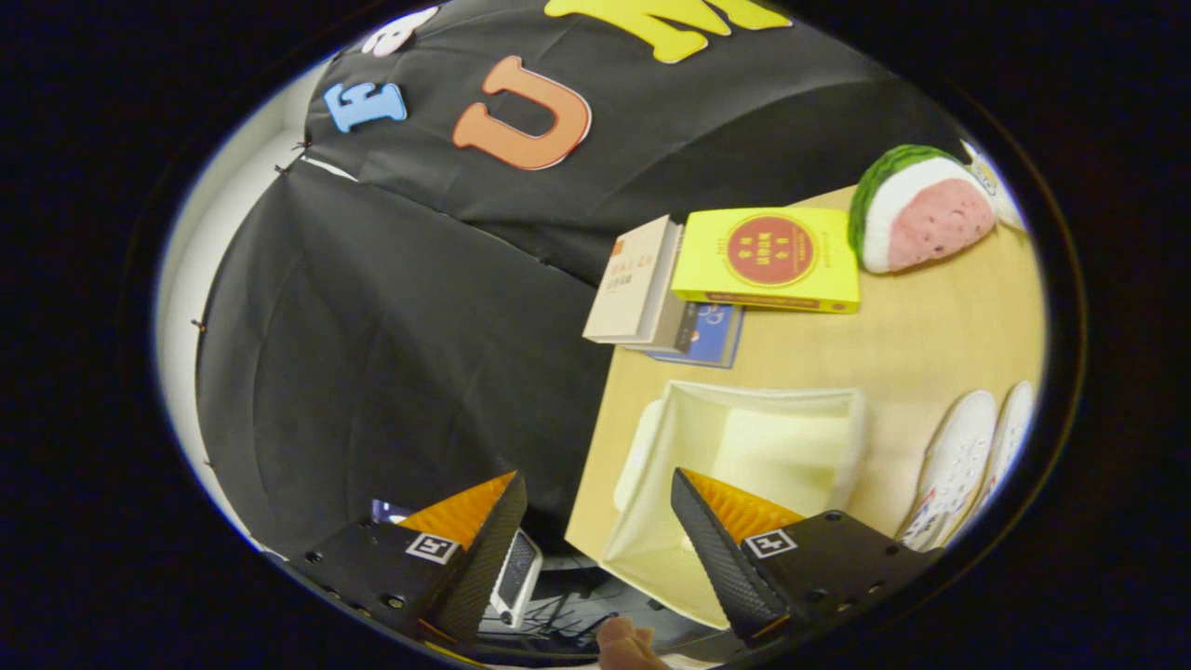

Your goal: Open the storage box then place both shoes into the box .Put the left shoe in first, then the right shoe, with the right side of both shoes facing outward in a uniform manner.

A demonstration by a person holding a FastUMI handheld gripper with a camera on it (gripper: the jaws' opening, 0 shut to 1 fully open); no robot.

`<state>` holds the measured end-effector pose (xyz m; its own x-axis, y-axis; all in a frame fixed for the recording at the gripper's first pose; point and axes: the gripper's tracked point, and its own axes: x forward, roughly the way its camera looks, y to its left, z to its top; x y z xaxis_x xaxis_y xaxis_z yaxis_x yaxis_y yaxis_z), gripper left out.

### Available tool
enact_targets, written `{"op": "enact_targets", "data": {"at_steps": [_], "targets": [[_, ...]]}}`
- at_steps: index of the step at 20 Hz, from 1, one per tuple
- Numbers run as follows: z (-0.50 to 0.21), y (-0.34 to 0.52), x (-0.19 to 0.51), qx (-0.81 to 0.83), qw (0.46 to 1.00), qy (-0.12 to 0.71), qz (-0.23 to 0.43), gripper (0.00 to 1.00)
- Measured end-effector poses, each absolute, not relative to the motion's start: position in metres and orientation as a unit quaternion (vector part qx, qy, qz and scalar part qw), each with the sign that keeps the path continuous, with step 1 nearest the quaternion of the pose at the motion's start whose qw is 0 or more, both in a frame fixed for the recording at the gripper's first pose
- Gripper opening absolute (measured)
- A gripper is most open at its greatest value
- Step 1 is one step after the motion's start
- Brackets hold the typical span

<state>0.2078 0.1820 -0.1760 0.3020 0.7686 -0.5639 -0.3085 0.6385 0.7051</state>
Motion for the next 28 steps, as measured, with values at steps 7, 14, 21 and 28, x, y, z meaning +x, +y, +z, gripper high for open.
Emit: {"op": "enact_targets", "data": {"at_steps": [7,14,21,28], "targets": [[-0.24,0.063,0.191,0.156,0.808,0.501,0.268,0.95],[-0.329,-0.021,0.186,0.081,0.809,0.558,0.167,0.95],[-0.406,-0.058,0.183,0.005,0.785,0.609,0.113,0.94],[-0.43,-0.059,0.184,-0.04,0.775,0.624,0.091,0.59]]}}
